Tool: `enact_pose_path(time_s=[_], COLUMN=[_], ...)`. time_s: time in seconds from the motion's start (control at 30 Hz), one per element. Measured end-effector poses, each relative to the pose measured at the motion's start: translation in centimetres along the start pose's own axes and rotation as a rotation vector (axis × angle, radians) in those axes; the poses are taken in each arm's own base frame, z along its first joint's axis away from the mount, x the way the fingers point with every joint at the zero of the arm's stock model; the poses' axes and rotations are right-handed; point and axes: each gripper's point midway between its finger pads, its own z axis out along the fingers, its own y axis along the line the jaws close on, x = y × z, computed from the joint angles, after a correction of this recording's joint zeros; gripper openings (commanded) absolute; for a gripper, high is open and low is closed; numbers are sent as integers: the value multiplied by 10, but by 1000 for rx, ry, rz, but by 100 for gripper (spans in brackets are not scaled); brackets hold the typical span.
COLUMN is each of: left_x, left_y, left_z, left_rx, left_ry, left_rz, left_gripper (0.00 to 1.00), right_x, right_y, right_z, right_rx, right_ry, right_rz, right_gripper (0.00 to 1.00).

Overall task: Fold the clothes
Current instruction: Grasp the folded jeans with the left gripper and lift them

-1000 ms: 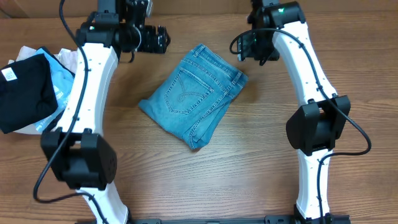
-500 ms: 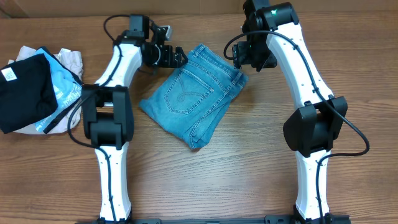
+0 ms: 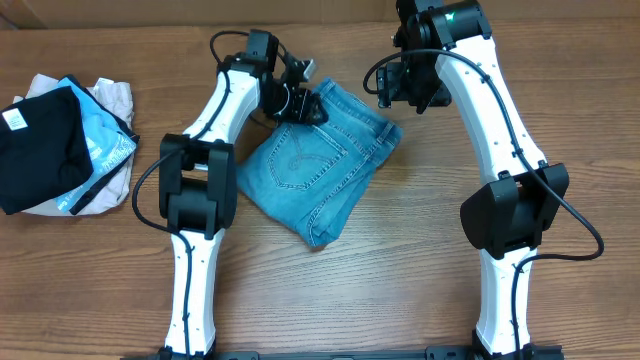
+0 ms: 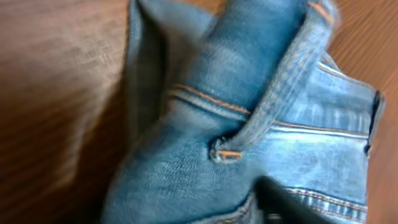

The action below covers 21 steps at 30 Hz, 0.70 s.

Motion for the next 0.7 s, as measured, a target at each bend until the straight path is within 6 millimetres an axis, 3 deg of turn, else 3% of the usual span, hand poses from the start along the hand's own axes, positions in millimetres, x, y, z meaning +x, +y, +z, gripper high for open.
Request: enact_pose_path(time_s=[0.07, 0.17, 0.43, 0.57, 0.7], left_x=[4, 4, 10, 9, -7], left_y=[3, 4, 8, 11, 16], left_z=[4, 2, -11, -38, -99], left_rx=[8, 12, -63, -171, -348], left_ry=[12, 15, 62, 80, 17], left_rz=[-8, -10, -21, -28, -9], left_gripper=[14, 4, 4, 4, 4], right_x=[1, 2, 1, 2, 4], right_y=[0, 0, -1, -8, -24], right_z=[0, 0, 0, 0, -1], right_rx=[1, 1, 2, 6, 14], right_ry=[6, 6, 6, 15, 32], right_rz=[0, 1, 2, 17, 49], right_gripper=[79, 79, 79, 79, 79])
